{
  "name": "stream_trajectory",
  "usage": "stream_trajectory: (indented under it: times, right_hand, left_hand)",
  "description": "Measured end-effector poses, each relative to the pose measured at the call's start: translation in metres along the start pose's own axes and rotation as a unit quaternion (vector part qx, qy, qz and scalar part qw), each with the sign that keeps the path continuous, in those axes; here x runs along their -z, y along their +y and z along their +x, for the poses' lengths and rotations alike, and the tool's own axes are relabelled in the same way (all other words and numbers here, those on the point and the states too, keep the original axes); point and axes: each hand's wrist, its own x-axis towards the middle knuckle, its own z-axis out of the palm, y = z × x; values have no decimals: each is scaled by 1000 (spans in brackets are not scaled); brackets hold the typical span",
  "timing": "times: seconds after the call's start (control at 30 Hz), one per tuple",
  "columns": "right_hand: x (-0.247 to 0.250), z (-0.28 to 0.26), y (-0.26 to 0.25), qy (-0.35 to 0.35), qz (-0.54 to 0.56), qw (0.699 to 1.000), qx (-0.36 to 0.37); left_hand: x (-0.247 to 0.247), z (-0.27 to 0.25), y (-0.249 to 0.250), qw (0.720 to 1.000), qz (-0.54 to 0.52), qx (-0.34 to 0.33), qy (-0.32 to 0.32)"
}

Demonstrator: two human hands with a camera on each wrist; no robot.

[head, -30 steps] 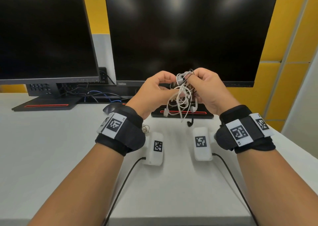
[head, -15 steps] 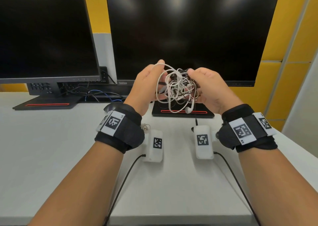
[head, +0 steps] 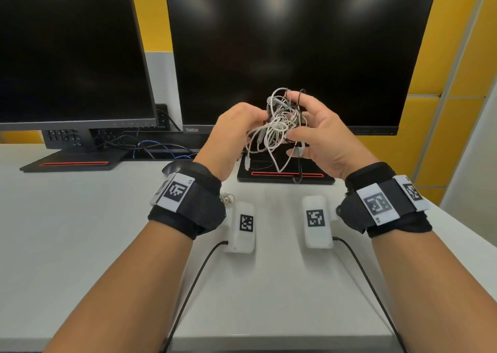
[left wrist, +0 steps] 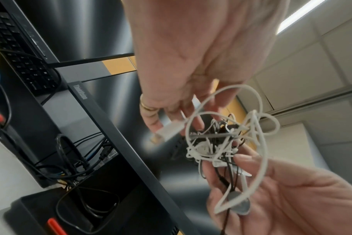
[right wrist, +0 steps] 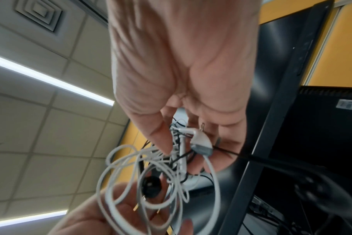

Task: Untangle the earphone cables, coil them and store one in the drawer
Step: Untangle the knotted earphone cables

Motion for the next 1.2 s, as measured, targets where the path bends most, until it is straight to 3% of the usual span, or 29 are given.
stream_trajectory:
  times: [0.1, 0.23, 0.33, 0.53, 0.67, 0.73, 0.9, 1.0, 1.2]
  right_hand:
    - [1, -2, 1, -22, -5, 999, 24]
    - [0, -3, -2, -37, -9, 999, 22]
    - [2, -2, -4, 8, -10, 1000, 18]
    - [10, 5, -5, 97, 27, 995, 1]
    - [5, 5, -1, 115, -45, 992, -12]
    - [4, 3, 1, 94, -71, 993, -3]
    - [4, 1, 0, -45, -107, 993, -30]
    - [-1, -2, 0, -36, -141, 989, 12]
    - [-3, 4, 2, 63, -98, 993, 27]
  left_hand:
    - [1, 0, -11, 996, 26, -83, -18]
    - [-1, -6, -16, 994, 39, -81, -59]
    - [1, -2, -15, 995, 51, -81, -37]
    - [7, 3, -19, 995, -27, -74, 57]
    - [2, 5, -18, 997, -37, -64, 25]
    - [-2, 4, -16, 997, -47, -60, 4]
    - [-4, -2, -11, 996, -71, -39, -32]
    - [-7, -4, -11, 994, -59, -69, -58]
    - [-2, 2, -18, 992, -28, -113, 51]
